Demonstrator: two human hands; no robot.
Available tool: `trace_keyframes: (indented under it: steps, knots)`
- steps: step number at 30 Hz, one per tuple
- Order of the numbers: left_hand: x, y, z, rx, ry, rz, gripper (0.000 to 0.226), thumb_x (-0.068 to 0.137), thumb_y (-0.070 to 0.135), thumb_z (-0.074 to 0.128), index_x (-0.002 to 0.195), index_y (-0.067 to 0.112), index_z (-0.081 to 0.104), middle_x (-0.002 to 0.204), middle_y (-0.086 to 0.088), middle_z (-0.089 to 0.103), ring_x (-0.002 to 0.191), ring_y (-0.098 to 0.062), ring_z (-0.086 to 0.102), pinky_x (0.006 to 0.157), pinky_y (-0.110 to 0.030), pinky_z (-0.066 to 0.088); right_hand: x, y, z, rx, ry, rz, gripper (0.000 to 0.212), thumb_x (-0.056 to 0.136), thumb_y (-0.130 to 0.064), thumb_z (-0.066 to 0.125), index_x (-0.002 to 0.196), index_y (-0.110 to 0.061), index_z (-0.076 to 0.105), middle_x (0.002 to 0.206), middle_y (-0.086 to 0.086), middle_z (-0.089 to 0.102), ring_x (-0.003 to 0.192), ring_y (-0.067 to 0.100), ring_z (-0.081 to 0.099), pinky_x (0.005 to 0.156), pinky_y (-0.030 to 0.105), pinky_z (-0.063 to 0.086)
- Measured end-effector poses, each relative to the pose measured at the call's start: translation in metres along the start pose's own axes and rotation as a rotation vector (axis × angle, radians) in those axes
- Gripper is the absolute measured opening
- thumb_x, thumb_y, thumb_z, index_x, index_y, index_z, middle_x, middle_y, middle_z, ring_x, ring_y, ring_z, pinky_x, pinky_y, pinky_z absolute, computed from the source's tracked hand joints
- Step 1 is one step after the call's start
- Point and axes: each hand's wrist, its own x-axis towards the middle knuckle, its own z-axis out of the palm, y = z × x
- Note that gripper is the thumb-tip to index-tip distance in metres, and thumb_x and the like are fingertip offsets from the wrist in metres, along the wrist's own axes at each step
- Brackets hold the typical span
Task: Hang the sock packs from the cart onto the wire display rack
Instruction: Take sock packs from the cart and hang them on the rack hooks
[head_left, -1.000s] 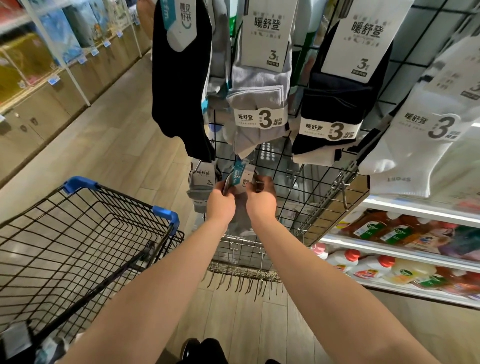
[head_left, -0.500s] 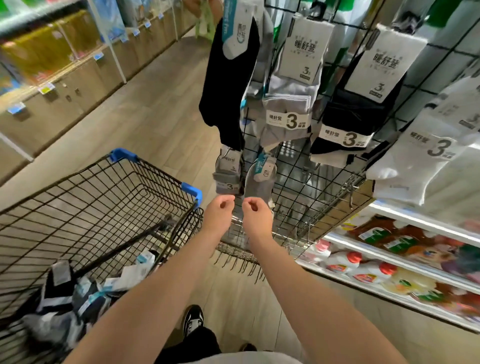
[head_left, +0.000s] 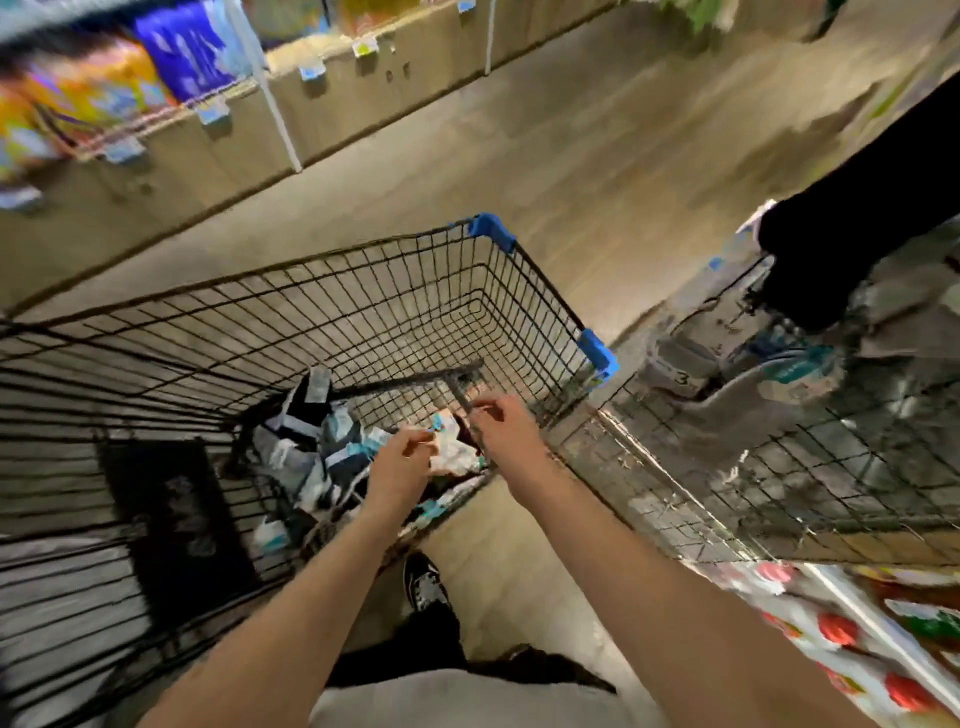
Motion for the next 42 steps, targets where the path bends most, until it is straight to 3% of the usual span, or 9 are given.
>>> trace_keyframes:
  steps: [7,12,19,22,26,29,32,36,42]
  knots:
    - [0.039,-0.062,-0.053,-0.069,0.052,-0.233,0.027,0.099,0.005,0.050,0.087,0.026,0.063,0.102,-0.006,0.069,0.102,-0.025,0.065,0.093,-0.040,0.051,0.044,-0.012,0.112,-0.136,-0.253,0.113,0.020,0.094,-0.018,0.058,0.111,-0.016,0.068,0.108,0.009,0.068,0.088,0.021,0.058,0.079,0.038,0.049]
    - [0.066,-0.089,-0.074,-0.138,0.157,-0.323,0.016,0.100,0.018,0.055,0.096,0.027,0.067,0.106,-0.001,0.070,0.101,-0.020,0.064,0.086,-0.034,0.051,0.077,0.000,0.166,-0.207,-0.331,0.172,0.012,0.092,-0.016,0.061,0.091,-0.027,0.064,0.102,0.001,0.068,0.098,0.024,0.063,0.090,0.043,0.053]
    - [0.126,-0.142,-0.087,-0.125,0.305,-0.376,0.026,0.101,0.015,0.049,0.119,0.020,0.067,0.100,0.002,0.067,0.074,-0.006,0.058,0.057,-0.011,0.043,0.145,0.057,0.242,-0.266,-0.425,0.300,0.039,0.097,-0.013,0.058,0.136,-0.011,0.055,0.119,0.002,0.059,0.096,0.016,0.056,0.068,0.022,0.044]
    - [0.149,-0.163,-0.087,-0.127,0.311,-0.395,0.032,0.099,0.017,0.050,0.126,0.020,0.066,0.116,-0.005,0.069,0.100,-0.026,0.065,0.083,-0.031,0.052,0.166,0.084,0.270,-0.296,-0.467,0.359,0.051,0.097,-0.018,0.063,0.145,-0.009,0.046,0.134,0.009,0.059,0.113,0.024,0.061,0.093,0.036,0.052]
    - [0.173,-0.186,-0.083,-0.080,0.300,-0.402,0.036,0.099,0.016,0.052,0.133,0.018,0.062,0.134,-0.004,0.062,0.124,-0.022,0.056,0.105,-0.036,0.045,0.184,0.109,0.297,-0.294,-0.459,0.419,0.071,0.094,-0.023,0.067,0.152,-0.008,0.031,0.148,0.015,0.050,0.132,0.031,0.052,0.109,0.047,0.045]
    - [0.182,-0.200,-0.077,-0.039,0.314,-0.398,0.039,0.098,0.018,0.055,0.137,0.018,0.059,0.139,-0.006,0.059,0.128,-0.023,0.054,0.109,-0.037,0.042,0.191,0.116,0.307,-0.254,-0.412,0.439,0.067,0.089,-0.025,0.074,0.144,-0.008,0.040,0.131,0.006,0.054,0.120,0.025,0.056,0.096,0.036,0.049]
    - [0.184,-0.205,-0.072,-0.062,0.297,-0.425,0.040,0.100,0.027,0.055,0.139,0.023,0.056,0.141,-0.005,0.056,0.130,-0.023,0.051,0.109,-0.035,0.041,0.201,0.132,0.317,-0.228,-0.361,0.451,0.068,0.070,-0.036,0.082,0.128,-0.010,0.056,0.124,0.013,0.068,0.108,0.029,0.068,0.092,0.045,0.058]
    - [0.184,-0.201,-0.073,-0.194,0.291,-0.458,0.039,0.101,0.035,0.051,0.139,0.028,0.054,0.140,-0.005,0.056,0.128,-0.023,0.052,0.108,-0.038,0.043,0.194,0.116,0.313,-0.216,-0.400,0.384,0.026,0.091,-0.013,0.067,0.117,-0.017,0.066,0.110,0.008,0.072,0.098,0.025,0.071,0.087,0.041,0.061]
    - [0.170,-0.175,-0.086,-0.360,0.320,-0.420,0.034,0.103,0.033,0.050,0.135,0.022,0.056,0.133,-0.001,0.060,0.119,-0.016,0.056,0.104,-0.035,0.045,0.175,0.087,0.277,-0.098,-0.308,0.268,0.026,0.090,-0.015,0.057,0.115,-0.023,0.063,0.112,0.005,0.070,0.099,0.023,0.070,0.084,0.043,0.061]
